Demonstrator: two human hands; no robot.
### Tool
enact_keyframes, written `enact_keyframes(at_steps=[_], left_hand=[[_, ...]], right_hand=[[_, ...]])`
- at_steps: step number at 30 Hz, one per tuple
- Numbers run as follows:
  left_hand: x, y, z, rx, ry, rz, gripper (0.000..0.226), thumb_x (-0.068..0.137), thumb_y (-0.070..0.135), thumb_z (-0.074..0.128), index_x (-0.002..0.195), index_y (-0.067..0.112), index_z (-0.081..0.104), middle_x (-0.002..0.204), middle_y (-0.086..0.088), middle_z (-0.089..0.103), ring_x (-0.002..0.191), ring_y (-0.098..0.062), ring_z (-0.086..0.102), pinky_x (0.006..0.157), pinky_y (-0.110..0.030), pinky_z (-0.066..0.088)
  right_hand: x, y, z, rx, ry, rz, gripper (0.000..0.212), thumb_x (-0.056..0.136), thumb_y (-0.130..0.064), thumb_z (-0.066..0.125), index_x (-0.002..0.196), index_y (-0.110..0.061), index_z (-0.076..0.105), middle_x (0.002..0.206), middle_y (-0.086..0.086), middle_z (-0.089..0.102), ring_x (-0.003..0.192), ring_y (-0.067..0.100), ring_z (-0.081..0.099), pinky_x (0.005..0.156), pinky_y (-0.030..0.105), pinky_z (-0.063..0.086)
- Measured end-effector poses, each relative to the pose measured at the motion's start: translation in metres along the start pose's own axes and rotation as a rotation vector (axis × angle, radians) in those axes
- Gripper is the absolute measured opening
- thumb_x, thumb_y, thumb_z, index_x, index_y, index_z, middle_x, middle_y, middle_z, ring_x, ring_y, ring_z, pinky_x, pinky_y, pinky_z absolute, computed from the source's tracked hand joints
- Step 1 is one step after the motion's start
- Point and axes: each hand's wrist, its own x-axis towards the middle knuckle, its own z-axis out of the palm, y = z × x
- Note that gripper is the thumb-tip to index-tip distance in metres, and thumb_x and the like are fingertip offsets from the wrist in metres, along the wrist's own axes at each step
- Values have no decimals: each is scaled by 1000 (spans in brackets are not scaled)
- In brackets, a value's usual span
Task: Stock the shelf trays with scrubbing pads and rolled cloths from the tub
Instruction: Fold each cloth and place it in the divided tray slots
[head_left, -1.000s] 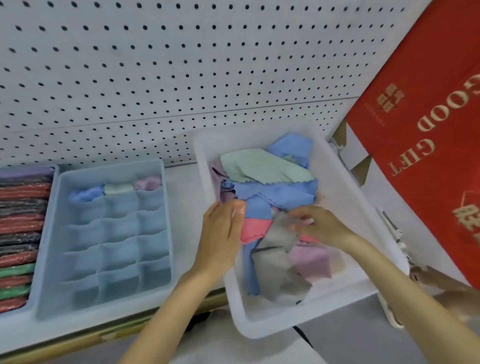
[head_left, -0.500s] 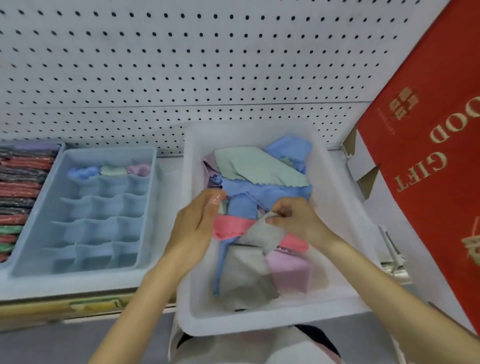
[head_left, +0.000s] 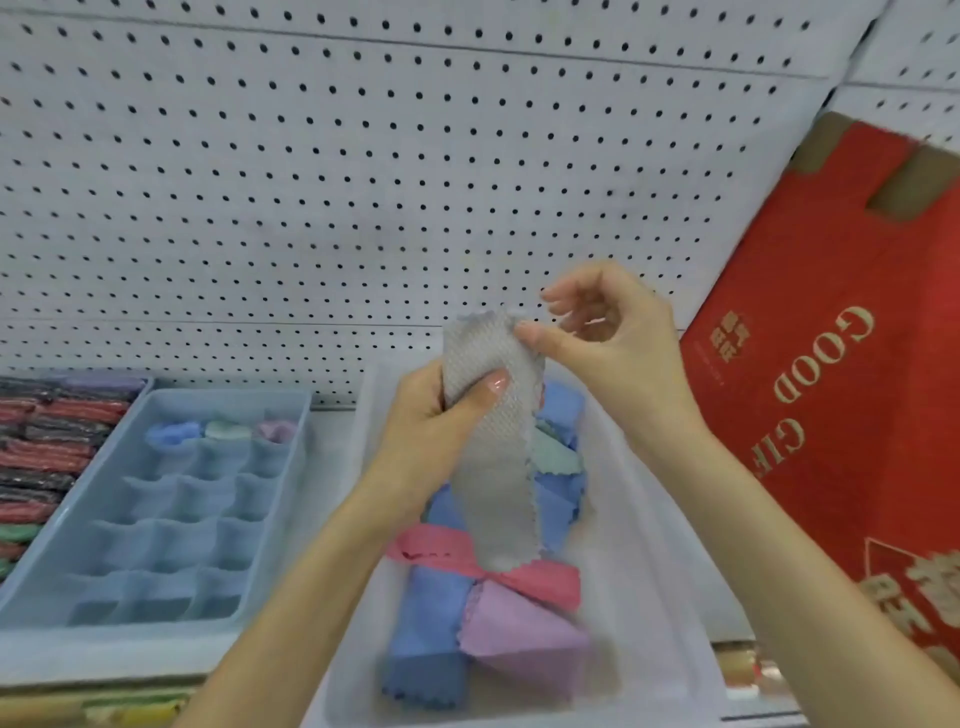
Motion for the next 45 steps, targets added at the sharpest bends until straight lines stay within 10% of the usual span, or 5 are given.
enact_keyframes(at_steps=[19, 45], left_hand=[[-13, 27, 17, -517, 46, -121, 38, 78, 33, 54, 105, 10, 68, 108, -12, 71, 106, -24, 66, 98, -41, 44], [-25, 7, -1, -218, -109, 52, 38, 90, 47, 46, 126, 56, 49, 140, 9, 52, 130, -12, 48, 114, -44, 28]], right_hand=[[-18, -4, 29, 100, 129, -18, 32, 65, -26, 78, 88, -38, 59, 87, -6, 55, 69, 4, 50, 63, 14, 41], [-26, -8, 32, 367, -171, 219, 25, 79, -6, 72, 66, -19, 55, 73, 1, 59, 73, 9, 56, 68, 17, 44]])
